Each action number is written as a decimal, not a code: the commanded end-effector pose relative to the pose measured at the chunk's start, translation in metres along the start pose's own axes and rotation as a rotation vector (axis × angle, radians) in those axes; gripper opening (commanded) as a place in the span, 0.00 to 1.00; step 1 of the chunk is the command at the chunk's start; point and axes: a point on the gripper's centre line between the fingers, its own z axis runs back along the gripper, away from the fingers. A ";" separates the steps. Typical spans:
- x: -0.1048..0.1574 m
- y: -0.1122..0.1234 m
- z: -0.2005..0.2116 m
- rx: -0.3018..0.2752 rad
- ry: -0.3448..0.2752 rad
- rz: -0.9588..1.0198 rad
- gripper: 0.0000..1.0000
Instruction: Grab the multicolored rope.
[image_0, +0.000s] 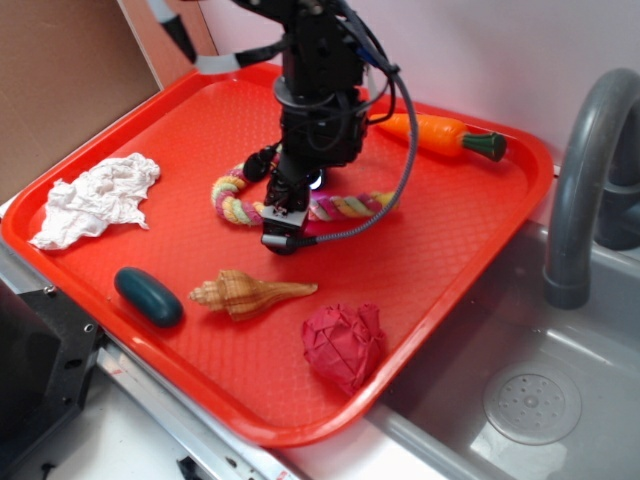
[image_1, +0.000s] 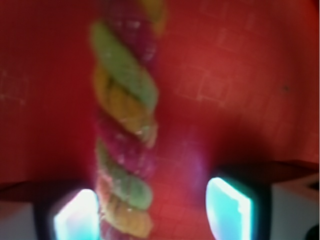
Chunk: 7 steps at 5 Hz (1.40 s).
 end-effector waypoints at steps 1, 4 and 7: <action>-0.004 -0.008 -0.004 0.054 -0.019 0.055 0.00; -0.025 -0.001 0.106 0.145 -0.193 0.542 0.00; -0.067 -0.003 0.199 0.182 -0.248 0.769 0.00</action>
